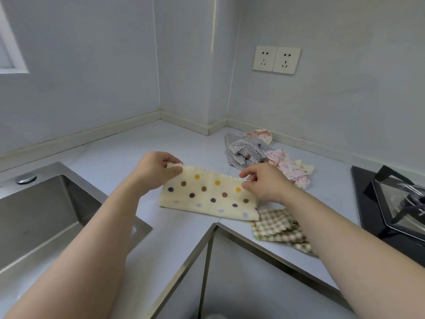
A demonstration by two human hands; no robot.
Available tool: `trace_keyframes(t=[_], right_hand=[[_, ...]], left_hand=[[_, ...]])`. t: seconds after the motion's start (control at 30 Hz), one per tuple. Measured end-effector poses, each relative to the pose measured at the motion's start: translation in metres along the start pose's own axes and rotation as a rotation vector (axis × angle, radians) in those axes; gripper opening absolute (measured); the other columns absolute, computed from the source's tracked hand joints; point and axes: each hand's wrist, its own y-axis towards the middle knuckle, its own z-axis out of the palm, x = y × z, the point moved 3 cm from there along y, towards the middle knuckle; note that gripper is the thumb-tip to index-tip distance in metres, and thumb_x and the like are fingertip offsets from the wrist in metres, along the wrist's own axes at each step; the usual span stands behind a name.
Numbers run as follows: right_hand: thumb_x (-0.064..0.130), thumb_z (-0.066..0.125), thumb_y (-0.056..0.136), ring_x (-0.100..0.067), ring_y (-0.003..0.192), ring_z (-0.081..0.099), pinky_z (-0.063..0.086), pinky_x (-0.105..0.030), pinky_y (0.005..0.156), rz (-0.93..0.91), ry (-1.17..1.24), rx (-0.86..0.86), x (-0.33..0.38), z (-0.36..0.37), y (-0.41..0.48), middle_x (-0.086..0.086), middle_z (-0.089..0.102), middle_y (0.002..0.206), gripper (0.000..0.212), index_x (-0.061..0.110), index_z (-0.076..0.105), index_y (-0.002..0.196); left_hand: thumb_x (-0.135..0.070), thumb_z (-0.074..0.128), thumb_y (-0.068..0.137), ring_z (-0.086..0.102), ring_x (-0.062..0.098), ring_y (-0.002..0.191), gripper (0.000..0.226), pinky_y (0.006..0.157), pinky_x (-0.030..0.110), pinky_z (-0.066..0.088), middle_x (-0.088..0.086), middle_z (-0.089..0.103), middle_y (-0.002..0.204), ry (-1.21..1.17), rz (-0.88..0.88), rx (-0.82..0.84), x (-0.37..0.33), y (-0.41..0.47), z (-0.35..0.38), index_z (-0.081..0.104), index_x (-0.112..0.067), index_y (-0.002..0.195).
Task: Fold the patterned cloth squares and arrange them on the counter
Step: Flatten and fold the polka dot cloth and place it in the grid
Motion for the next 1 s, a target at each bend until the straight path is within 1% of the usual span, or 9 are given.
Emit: trace_keyframes(t=[0.17, 0.3, 0.37, 0.43, 0.6, 0.7, 0.8, 0.9, 1.0], right_hand=[[0.018, 0.069, 0.094, -0.004, 0.080, 0.060, 0.040, -0.014, 0.068, -0.020, -0.035, -0.020, 0.001, -0.007, -0.001, 0.008, 0.065, 0.089, 0.028, 0.021, 0.071, 0.122], [0.020, 0.068, 0.095, -0.008, 0.093, 0.059, 0.043, -0.020, 0.082, -0.038, -0.100, -0.025, 0.007, -0.013, 0.000, 0.003, 0.070, 0.109, 0.030, 0.019, 0.071, 0.125], [0.022, 0.069, 0.095, -0.009, 0.097, 0.060, 0.044, -0.022, 0.085, -0.037, -0.106, -0.035, 0.009, -0.015, 0.000, 0.001, 0.071, 0.112, 0.029, 0.018, 0.073, 0.123], [0.024, 0.070, 0.094, -0.012, 0.096, 0.063, 0.047, -0.024, 0.083, -0.039, -0.108, -0.057, 0.011, -0.017, 0.000, 0.004, 0.071, 0.103, 0.023, 0.019, 0.075, 0.116], [0.033, 0.065, 0.098, -0.016, 0.081, 0.065, 0.052, -0.033, 0.074, -0.073, -0.112, -0.110, 0.018, -0.021, 0.001, 0.004, 0.069, 0.087, 0.015, 0.019, 0.073, 0.100], [0.036, 0.058, 0.102, -0.017, 0.080, 0.062, 0.053, -0.038, 0.075, -0.111, -0.124, -0.143, 0.024, -0.025, 0.002, 0.005, 0.067, 0.084, 0.019, 0.022, 0.069, 0.095], [0.039, 0.053, 0.103, -0.017, 0.077, 0.059, 0.052, -0.040, 0.072, -0.152, -0.172, -0.149, 0.027, -0.029, 0.001, 0.007, 0.062, 0.083, 0.023, 0.023, 0.064, 0.092], [0.044, 0.047, 0.104, -0.017, 0.083, 0.057, 0.052, -0.041, 0.076, -0.168, -0.245, -0.136, 0.029, -0.031, 0.000, 0.009, 0.059, 0.086, 0.029, 0.022, 0.061, 0.093], [0.047, 0.041, 0.106, -0.018, 0.084, 0.055, 0.051, -0.042, 0.078, -0.195, -0.371, -0.108, 0.032, -0.033, -0.002, 0.009, 0.055, 0.085, 0.036, 0.020, 0.055, 0.088]], left_hand=[[-0.019, 0.076, 0.086, 0.065, 0.009, 0.082, 0.017, 0.064, 0.024, 0.048, -0.007, 0.071, 0.093, -0.048, 0.020, -0.002, -0.005, -0.001, -0.004, 0.076, -0.031, 0.099], [-0.021, 0.077, 0.087, 0.065, 0.009, 0.094, 0.017, 0.077, 0.028, 0.054, -0.007, 0.071, 0.096, -0.025, 0.046, -0.025, -0.009, -0.003, -0.006, 0.077, -0.033, 0.098], [-0.021, 0.075, 0.088, 0.061, 0.010, 0.080, 0.015, 0.065, 0.025, 0.048, -0.008, 0.067, 0.084, 0.025, 0.072, -0.035, -0.012, -0.004, -0.008, 0.077, -0.033, 0.095], [-0.020, 0.074, 0.088, 0.053, 0.009, 0.067, 0.013, 0.058, 0.024, 0.039, -0.009, 0.057, 0.071, 0.079, 0.098, -0.062, -0.016, -0.005, -0.012, 0.076, -0.032, 0.093], [-0.022, 0.072, 0.091, 0.049, 0.010, 0.061, 0.008, 0.056, 0.025, 0.036, -0.009, 0.053, 0.066, 0.096, 0.146, -0.189, -0.023, -0.006, -0.024, 0.074, -0.030, 0.090], [-0.020, 0.070, 0.092, 0.053, 0.007, 0.066, 0.007, 0.055, 0.023, 0.037, -0.013, 0.058, 0.072, 0.066, 0.160, -0.273, -0.027, -0.006, -0.028, 0.074, -0.026, 0.092], [-0.019, 0.066, 0.094, 0.060, 0.012, 0.079, 0.009, 0.057, 0.021, 0.041, -0.010, 0.066, 0.085, 0.086, 0.165, -0.297, -0.030, -0.006, -0.028, 0.072, -0.025, 0.093], [-0.017, 0.061, 0.098, 0.063, 0.011, 0.070, 0.006, 0.047, 0.017, 0.042, -0.004, 0.065, 0.094, 0.048, 0.133, -0.285, -0.029, -0.005, -0.027, 0.067, -0.019, 0.098], [-0.019, 0.053, 0.102, 0.069, 0.019, 0.061, 0.006, 0.050, 0.029, 0.048, 0.001, 0.063, 0.101, 0.068, 0.126, -0.245, -0.028, -0.005, -0.024, 0.059, -0.017, 0.101]])
